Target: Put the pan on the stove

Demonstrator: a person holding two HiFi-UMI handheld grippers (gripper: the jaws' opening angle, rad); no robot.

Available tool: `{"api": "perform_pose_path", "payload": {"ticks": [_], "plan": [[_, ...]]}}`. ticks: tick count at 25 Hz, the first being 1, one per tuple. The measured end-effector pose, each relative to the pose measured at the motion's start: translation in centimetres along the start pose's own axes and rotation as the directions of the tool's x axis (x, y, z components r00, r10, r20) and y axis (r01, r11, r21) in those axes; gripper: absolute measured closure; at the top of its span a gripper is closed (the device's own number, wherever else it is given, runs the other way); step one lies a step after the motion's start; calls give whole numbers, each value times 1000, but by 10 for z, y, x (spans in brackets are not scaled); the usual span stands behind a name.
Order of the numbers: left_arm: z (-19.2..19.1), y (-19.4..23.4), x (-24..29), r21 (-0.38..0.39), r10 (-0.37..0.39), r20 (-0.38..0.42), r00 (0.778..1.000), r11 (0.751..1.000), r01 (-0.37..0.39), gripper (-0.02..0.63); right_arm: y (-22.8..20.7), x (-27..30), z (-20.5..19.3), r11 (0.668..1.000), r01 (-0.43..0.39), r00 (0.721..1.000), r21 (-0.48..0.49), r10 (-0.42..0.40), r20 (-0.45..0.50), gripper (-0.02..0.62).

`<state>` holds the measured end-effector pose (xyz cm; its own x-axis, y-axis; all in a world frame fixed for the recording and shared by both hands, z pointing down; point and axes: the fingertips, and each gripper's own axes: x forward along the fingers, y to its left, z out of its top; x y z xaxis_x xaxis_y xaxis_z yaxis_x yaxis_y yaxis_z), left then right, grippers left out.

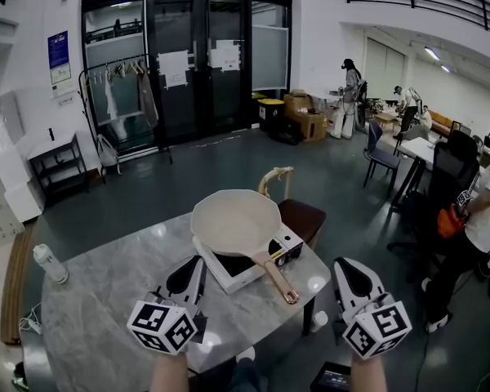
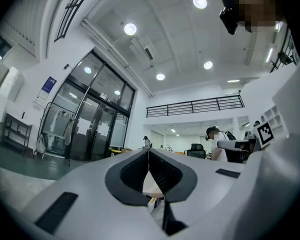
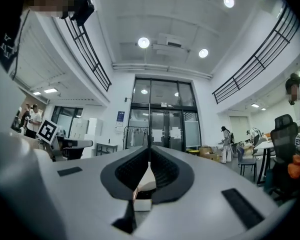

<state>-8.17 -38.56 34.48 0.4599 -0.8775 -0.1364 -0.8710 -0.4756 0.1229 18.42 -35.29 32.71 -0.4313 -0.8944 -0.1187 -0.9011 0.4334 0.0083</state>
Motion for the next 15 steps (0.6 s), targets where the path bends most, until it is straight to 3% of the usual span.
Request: {"api": "perform_pose_path", "payload": {"ticks": [15], "plan": [[4, -3, 4, 24, -20, -22, 1000, 999, 21, 592, 3, -1, 2, 999, -42, 998, -26, 41, -42, 561]]}}
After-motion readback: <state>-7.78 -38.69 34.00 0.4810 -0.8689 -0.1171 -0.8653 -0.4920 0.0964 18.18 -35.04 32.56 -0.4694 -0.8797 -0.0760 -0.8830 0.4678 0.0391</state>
